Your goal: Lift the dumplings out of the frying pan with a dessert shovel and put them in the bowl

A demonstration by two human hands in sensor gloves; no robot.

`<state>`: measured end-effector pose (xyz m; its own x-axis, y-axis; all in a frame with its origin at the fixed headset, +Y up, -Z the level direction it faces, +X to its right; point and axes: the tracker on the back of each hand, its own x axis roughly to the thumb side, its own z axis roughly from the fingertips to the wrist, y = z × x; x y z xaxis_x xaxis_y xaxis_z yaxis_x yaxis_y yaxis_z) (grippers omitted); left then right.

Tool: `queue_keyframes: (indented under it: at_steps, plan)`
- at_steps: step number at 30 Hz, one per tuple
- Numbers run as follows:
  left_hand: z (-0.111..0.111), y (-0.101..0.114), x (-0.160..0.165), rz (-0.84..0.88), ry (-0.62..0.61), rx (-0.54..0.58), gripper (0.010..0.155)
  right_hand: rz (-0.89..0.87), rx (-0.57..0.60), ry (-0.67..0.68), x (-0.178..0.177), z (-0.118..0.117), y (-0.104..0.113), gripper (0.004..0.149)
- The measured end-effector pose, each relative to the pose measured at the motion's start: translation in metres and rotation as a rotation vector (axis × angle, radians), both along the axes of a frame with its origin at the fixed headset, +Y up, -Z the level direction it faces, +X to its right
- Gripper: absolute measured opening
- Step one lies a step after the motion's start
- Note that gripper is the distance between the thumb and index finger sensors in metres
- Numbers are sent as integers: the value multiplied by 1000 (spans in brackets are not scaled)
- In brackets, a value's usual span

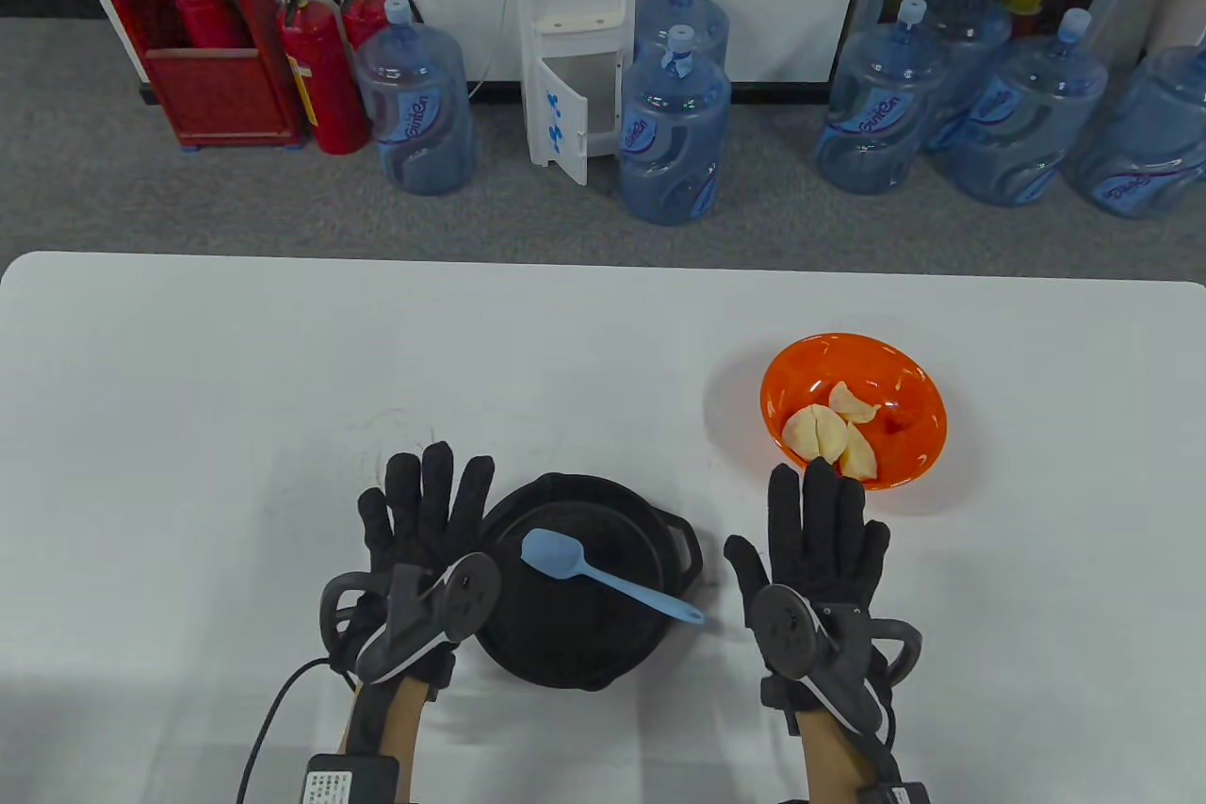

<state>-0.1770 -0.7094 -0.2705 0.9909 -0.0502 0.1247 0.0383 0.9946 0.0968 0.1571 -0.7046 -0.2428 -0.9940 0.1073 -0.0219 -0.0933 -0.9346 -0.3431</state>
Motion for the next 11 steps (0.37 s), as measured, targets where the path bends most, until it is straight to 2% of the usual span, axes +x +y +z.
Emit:
queue_keyframes:
  at_steps: [11]
  plan:
    - [-2,-4,-4,4,8,-34,76,-2,-9,8,-1,-2,-3,77]
